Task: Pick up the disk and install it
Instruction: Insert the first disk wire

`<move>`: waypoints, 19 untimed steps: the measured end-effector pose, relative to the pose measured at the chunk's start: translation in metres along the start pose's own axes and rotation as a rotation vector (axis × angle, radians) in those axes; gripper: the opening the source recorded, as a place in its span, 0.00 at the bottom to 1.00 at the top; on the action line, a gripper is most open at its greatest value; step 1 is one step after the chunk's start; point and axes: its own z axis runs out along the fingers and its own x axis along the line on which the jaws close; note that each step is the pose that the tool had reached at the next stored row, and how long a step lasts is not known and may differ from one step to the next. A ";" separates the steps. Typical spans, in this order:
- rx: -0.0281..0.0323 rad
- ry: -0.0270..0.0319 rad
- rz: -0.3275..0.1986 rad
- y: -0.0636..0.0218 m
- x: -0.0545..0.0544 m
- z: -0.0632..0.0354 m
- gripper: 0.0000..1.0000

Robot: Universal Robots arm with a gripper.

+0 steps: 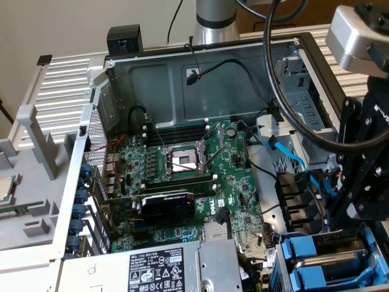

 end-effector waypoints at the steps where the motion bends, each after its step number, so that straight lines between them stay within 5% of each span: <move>1: 0.0001 0.0001 0.000 0.0000 0.000 0.0000 0.17; 19: 0.0175 0.0007 -0.002 0.0038 0.002 0.0011 0.17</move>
